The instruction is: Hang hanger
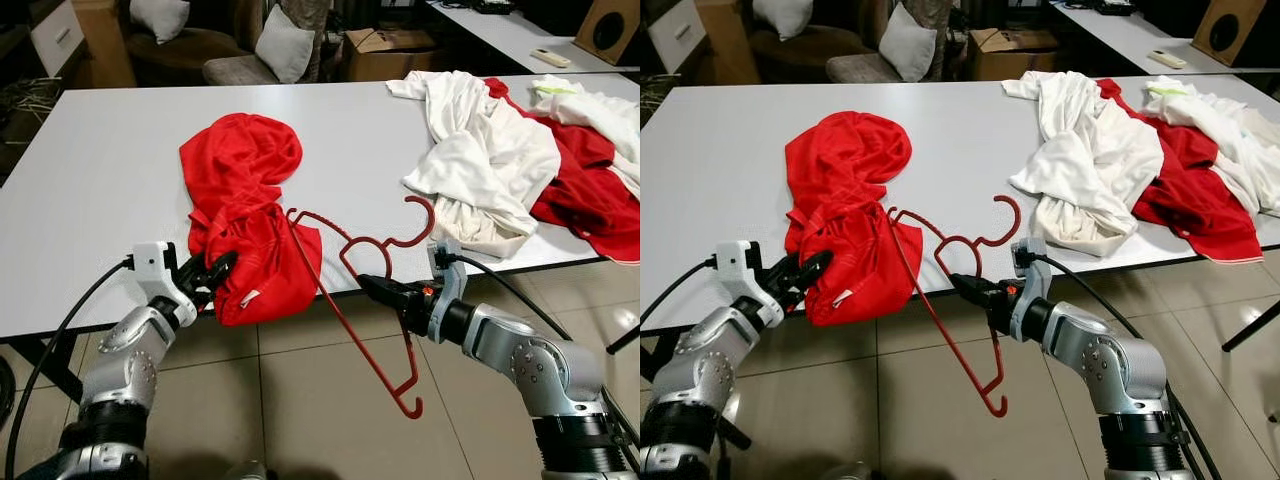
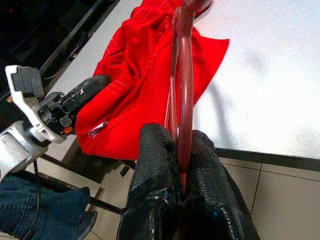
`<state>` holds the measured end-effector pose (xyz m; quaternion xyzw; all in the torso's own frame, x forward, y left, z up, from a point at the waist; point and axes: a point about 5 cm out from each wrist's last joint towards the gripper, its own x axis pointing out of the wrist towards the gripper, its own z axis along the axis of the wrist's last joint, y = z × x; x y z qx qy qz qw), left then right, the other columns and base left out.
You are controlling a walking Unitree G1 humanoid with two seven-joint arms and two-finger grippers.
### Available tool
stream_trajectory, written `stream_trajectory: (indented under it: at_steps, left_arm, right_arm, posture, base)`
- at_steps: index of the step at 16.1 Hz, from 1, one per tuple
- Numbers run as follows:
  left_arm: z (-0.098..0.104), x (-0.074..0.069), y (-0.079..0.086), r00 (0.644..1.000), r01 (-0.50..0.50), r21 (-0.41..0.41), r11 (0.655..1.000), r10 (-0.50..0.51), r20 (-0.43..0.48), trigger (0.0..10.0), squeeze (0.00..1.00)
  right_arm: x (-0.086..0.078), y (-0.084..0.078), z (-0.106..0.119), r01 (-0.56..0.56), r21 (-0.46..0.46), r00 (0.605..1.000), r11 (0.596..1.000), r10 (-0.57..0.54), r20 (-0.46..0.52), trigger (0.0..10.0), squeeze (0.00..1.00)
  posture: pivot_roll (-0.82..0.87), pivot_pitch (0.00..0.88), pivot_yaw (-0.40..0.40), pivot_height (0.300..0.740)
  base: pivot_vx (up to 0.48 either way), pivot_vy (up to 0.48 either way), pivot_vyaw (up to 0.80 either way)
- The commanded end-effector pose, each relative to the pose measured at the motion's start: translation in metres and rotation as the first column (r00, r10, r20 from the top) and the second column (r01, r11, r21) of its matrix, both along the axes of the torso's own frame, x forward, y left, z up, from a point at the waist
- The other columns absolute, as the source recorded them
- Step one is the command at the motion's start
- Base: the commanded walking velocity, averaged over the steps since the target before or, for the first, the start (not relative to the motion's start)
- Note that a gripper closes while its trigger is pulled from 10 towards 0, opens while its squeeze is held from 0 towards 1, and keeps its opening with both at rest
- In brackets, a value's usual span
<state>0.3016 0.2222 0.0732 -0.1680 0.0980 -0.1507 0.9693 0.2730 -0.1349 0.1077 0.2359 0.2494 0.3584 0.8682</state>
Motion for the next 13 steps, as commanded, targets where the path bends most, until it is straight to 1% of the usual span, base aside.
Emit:
stream_trajectory:
  at_steps: [1, 2, 4, 6, 7, 8, 9, 10, 11, 12, 13]
  left_arm:
    - [0.003, 0.002, 0.0, 1.0, 0.003, -0.009, 1.0, -0.003, 0.017, 0.0, 0.0]
    - [0.003, 0.003, 0.0, 1.0, 0.003, -0.005, 1.0, -0.003, 0.023, 0.0, 0.0]
    - [0.006, 0.005, 0.002, 0.998, -0.033, 0.012, 0.999, 0.033, 0.054, 0.0, 0.0]
    - [0.011, 0.008, 0.002, 0.995, -0.039, 0.053, 0.998, 0.034, 0.09, 0.0, 0.0]
    - [0.013, 0.009, 0.001, 0.994, -0.034, 0.09, 0.995, 0.024, 0.107, 0.0, 0.0]
    - [0.018, 0.01, -0.001, 0.991, -0.014, 0.179, 0.984, -0.009, 0.13, 0.0, 0.0]
    - [0.031, 0.011, -0.005, 0.98, 0.034, 0.405, 0.914, -0.109, 0.164, 0.0, 0.0]
    - [0.041, 0.013, -0.008, 0.966, 0.055, 0.544, 0.837, -0.182, 0.182, 0.0, 0.0]
    - [0.057, 0.016, -0.011, 0.946, 0.04, 0.622, 0.782, -0.23, 0.227, 0.0, 0.0]
    - [0.074, 0.02, -0.015, 0.918, 0.022, 0.707, 0.707, -0.294, 0.265, 0.0, 0.0]
    - [0.09, 0.022, -0.021, 0.879, 0.004, 0.81, 0.587, -0.388, 0.277, 0.0, 0.0]
  right_arm:
    - [0.0, -0.001, 0.005, -0.002, -0.004, 1.0, 1.0, 0.002, 0.028, 10.0, 0.0]
    - [0.0, -0.001, 0.004, -0.002, -0.006, 1.0, 1.0, 0.002, 0.028, 10.0, 0.0]
    - [0.0, -0.001, 0.004, -0.002, -0.009, 1.0, 1.0, 0.002, 0.029, 10.0, 0.0]
    - [-0.001, -0.002, 0.003, -0.004, -0.018, 1.0, 1.0, 0.004, 0.03, 10.0, 0.0]
    - [-0.002, -0.002, 0.003, -0.008, -0.027, 0.999, 1.0, 0.009, 0.032, 10.0, 0.0]
    - [-0.002, -0.002, 0.002, -0.014, -0.036, 0.999, 0.999, 0.016, 0.035, 10.0, 0.0]
    - [-0.002, -0.002, 0.002, -0.015, -0.036, 0.999, 0.999, 0.017, 0.036, 10.0, 0.0]
    - [-0.002, -0.001, 0.001, -0.014, -0.033, 0.999, 0.999, 0.015, 0.034, 10.0, 0.0]
    - [-0.001, 0.0, 0.0, -0.015, -0.023, 0.999, 1.0, 0.016, 0.03, 10.0, 0.0]
    - [0.0, 0.003, -0.001, -0.022, -0.01, 0.999, 1.0, 0.023, 0.025, 10.0, 0.0]
    - [0.002, 0.007, -0.002, -0.033, -0.002, 0.999, 0.999, 0.033, 0.022, 10.0, 0.0]
  posture:
    - [-0.08, 0.0, 0.004, 0.74]
    - [-0.08, 0.0, 0.005, 0.74]
    - [-0.08, 0.0, 0.006, 0.74]
    - [-0.08, 0.0, 0.006, 0.74]
    - [-0.08, 0.0, 0.006, 0.74]
    - [-0.08, 0.0, 0.006, 0.74]
    - [-0.08, 0.0, 0.002, 0.74]
    - [-0.07, 0.0, 0.0, 0.74]
    - [-0.07, 0.0, -0.003, 0.74]
    - [-0.06, 0.0, -0.006, 0.74]
    - [-0.06, 0.0, -0.007, 0.74]
  base:
    - [0.0, 0.0, 0.0]
    - [0.0, 0.0, 0.0]
    - [0.0, 0.0, 0.0]
    - [0.0, 0.0, 0.0]
    - [0.0, 0.0, 0.0]
    - [0.0, 0.0, 0.0]
    - [0.0, 0.0, 0.0]
    - [0.0, 0.0, 0.0]
    - [0.0, 0.0, 0.0]
    - [0.0, 0.0, 0.0]
    - [0.0, 0.0, 0.0]
